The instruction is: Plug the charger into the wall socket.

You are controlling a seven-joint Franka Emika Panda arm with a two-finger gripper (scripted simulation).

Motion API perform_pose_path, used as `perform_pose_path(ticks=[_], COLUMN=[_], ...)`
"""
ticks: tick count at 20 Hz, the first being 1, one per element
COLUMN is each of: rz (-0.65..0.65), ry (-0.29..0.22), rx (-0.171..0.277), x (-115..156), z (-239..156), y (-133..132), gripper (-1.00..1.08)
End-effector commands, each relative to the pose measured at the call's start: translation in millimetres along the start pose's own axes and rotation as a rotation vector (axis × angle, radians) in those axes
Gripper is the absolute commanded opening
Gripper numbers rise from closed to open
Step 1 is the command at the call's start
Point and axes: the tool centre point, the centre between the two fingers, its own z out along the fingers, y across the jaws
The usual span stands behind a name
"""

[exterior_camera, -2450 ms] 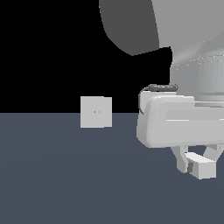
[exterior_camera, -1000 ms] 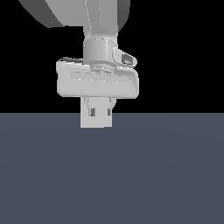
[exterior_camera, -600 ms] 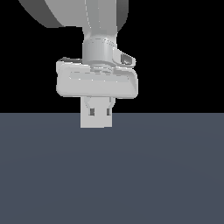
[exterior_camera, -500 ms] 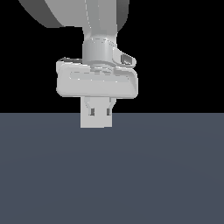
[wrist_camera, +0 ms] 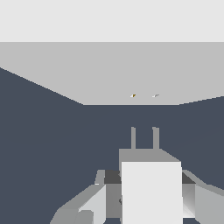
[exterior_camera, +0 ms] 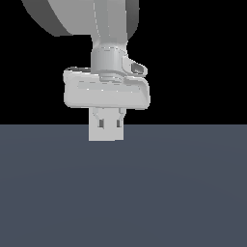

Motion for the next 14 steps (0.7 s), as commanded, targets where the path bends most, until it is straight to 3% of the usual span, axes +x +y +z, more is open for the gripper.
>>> perform_pose_path(ticks=[1,14], rz=[0.0,0.0], ry=[0.0,0.001], rx=[0.0,0.0], x=[8,36], z=[0,1], y=[0,0], gripper=[-1.0,-1.0])
